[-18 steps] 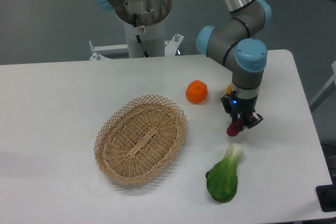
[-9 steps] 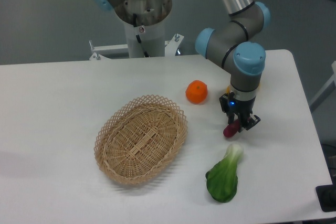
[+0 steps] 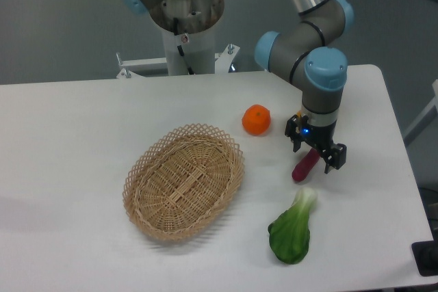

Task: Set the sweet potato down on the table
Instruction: 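Open the gripper to release the sweet potato onto the table, then raise the open gripper up and away from the sweet potato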

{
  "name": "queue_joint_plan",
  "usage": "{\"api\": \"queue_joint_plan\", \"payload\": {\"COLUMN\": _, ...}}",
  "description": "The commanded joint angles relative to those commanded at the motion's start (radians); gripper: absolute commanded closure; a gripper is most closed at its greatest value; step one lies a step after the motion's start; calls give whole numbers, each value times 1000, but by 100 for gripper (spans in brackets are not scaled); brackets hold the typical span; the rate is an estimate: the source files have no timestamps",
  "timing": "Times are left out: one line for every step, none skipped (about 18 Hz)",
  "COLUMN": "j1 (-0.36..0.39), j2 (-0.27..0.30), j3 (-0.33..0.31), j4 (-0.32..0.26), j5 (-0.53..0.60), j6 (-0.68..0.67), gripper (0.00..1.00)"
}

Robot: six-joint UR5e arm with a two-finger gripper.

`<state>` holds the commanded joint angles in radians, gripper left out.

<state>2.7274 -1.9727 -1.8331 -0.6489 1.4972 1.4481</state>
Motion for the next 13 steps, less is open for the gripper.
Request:
{"api": "queue_joint_plan", "payload": {"j1": 0, "j2": 5, "j3": 2, "j4": 0, "j5": 0, "j6": -5, "gripper": 0}}
{"api": "queue_joint_plan", "payload": {"j1": 2, "j2": 8, "j3": 6, "j4": 6, "j5": -3, "j6": -5, "gripper": 0}}
{"api": "queue_joint_plan", "payload": {"j1": 2, "j2": 8, "j3": 15, "j4": 18, "j5": -2, "j6": -6, "gripper": 0}}
{"api": "queue_joint_plan", "payload": {"j1": 2, "j2": 14, "j3": 24, "j4": 31, "j5": 3, "j6": 1, "gripper": 0}}
{"api": "queue_joint_plan", "payload": {"j1": 6, "j2": 34, "j3": 32, "j4": 29, "j5": 9, "j6": 6, "gripper": 0}}
{"api": "queue_joint_plan", "payload": {"j1": 24, "j2": 57, "j3": 34, "j4": 26, "j5": 24, "j6": 11, "gripper": 0}}
{"api": "queue_joint_plan", "payload": {"j1": 43, "j2": 80, "j3": 34, "j4": 23, "j5": 43, "j6": 20, "gripper": 0}}
{"api": "queue_joint_plan", "payload": {"j1": 57, "j2": 100, "j3": 34, "j4": 22, "j5": 60, "j6": 32, "gripper": 0}}
{"api": "queue_joint_plan", "payload": {"j1": 75, "j2": 118, "j3": 37, "j4": 18, "j5": 66, "j6": 58, "gripper": 0}}
{"api": "queue_joint_plan", "payload": {"j1": 95, "j2": 130, "j3": 37, "j4": 11, "j5": 66, "j6": 95, "gripper": 0}}
{"api": "queue_joint_plan", "payload": {"j1": 112, "j2": 140, "j3": 37, "j4": -3, "j5": 66, "j6": 139, "gripper": 0}}
{"api": "queue_joint_plan", "payload": {"j1": 124, "j2": 147, "j3": 40, "j4": -14, "j5": 66, "j6": 187, "gripper": 0}}
{"api": "queue_joint_plan", "payload": {"j1": 144, "j2": 164, "j3": 44, "j4": -18, "j5": 58, "j6": 231, "gripper": 0}}
